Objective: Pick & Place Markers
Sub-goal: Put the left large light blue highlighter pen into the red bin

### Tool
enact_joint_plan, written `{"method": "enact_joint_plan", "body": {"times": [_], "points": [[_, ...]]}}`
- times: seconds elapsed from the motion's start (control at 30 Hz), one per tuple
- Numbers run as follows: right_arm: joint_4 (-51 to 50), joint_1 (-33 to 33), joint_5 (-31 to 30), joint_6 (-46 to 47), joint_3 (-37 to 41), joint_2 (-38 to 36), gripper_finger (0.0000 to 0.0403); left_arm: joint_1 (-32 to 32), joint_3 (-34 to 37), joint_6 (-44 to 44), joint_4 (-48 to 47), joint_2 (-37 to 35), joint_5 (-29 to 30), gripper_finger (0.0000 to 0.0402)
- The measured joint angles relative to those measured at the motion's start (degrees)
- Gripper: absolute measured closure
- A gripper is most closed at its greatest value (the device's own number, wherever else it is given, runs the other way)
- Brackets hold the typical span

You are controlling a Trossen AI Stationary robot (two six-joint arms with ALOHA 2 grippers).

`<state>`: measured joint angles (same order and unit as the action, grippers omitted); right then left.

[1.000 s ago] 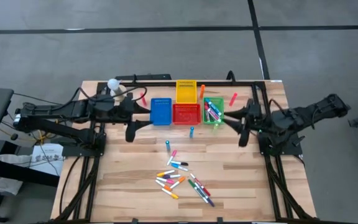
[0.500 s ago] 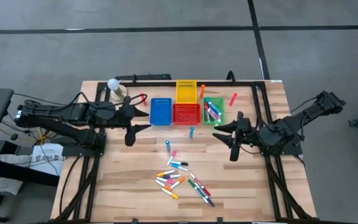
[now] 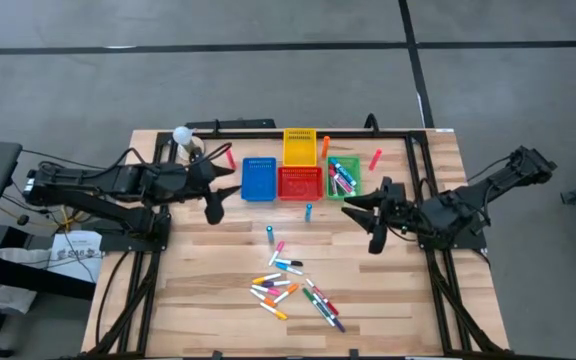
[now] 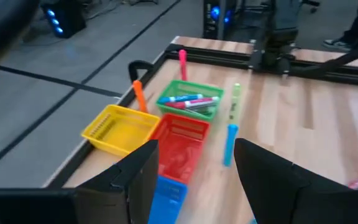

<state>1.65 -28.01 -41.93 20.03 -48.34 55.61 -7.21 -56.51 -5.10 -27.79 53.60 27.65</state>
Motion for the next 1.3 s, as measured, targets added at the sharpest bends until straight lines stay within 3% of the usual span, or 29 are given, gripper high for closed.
{"method": "enact_joint_plan", "body": {"times": [0.43, 0.77, 1.03, 1.3], "points": [[1.4, -0.7, 1.5, 1.3, 0.0, 0.0, 0.0278, 4.9, 0.0, 4.2, -0.3, -2.9, -0.1, 0.0192], [1.1, -0.8, 1.5, -7.6, 0.0, -0.5, 0.0278, 11.9, 0.0, 6.4, 3.9, -8.2, -3.4, 0.0192], [-2.7, -0.5, 1.1, -18.9, 0.0, -9.2, 0.0278, 26.1, -3.9, 7.7, 10.3, -4.4, -13.9, 0.0192], [-11.6, 5.8, -7.8, -24.1, 0.0, -19.2, 0.0278, 41.0, -6.6, 5.5, 12.8, 3.1, -32.3, 0.0192]]}}
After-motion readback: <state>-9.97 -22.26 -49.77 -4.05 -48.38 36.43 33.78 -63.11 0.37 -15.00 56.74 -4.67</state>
